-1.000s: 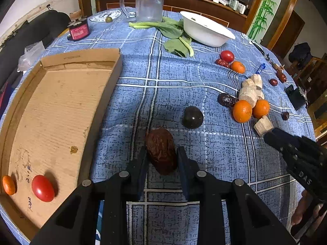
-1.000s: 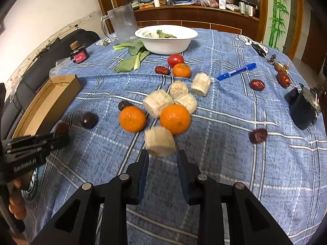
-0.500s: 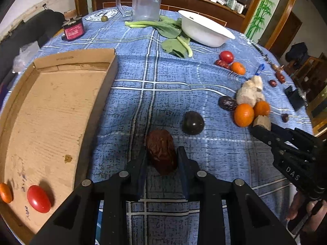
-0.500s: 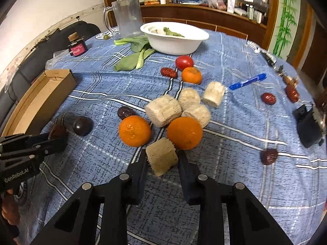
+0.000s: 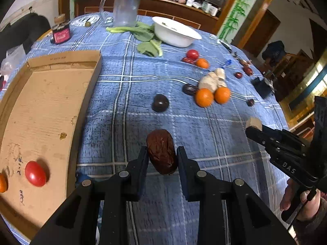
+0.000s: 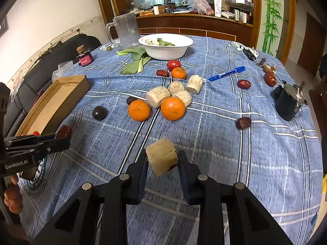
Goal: Organize fruits
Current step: 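Carry the yam chunk and date into the tray and open both grippers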
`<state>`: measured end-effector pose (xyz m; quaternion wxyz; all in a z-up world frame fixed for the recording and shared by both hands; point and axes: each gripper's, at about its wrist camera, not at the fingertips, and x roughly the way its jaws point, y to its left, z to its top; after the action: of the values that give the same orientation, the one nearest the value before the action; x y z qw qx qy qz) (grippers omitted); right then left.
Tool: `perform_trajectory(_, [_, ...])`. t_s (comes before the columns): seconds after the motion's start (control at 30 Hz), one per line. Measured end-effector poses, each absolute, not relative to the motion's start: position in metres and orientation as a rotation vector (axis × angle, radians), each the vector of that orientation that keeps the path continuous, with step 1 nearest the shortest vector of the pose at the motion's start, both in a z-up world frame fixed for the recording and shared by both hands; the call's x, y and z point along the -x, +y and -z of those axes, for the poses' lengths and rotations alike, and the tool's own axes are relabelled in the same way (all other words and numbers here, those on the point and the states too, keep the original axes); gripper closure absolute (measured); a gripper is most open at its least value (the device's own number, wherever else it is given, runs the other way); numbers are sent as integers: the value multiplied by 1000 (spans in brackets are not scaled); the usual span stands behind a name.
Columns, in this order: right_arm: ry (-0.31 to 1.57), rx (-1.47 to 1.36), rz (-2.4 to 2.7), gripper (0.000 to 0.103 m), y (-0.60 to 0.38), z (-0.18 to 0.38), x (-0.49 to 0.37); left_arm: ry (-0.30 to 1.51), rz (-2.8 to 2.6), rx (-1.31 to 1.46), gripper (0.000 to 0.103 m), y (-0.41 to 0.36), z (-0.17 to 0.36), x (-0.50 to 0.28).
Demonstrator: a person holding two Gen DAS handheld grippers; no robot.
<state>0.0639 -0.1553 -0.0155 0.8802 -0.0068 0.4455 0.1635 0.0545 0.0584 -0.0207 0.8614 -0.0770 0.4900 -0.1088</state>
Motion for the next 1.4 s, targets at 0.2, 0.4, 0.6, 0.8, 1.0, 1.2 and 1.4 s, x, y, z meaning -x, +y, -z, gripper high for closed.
perform_trajectory(0.2, [924,4,-326,73,-149,10,-48,998,268,158,76,59,5,-37])
perform_trajectory(0.4, [913,13,-337,72,-129,1,-44,979,246,175,76,83,-5,-29])
perform_trajectory(0.6, [900,20,-386,72,-91,-9,-49,958,193,202,76,122,-14,-23])
perform_trajectory(0.8, [882,38,-455,72,-45,-19,-57,928,127,225,76,165,-24,-17])
perform_trajectory(1.0, [871,55,-530,72,1,-26,-64,917,56,243,76,205,-27,-12])
perform_trajectory(1.2, [866,79,-596,72,42,-30,-73,919,-15,265,76,241,-21,-10])
perform_trajectory(1.4, [885,118,-648,72,84,-23,-85,938,-69,289,76,269,-9,-16])
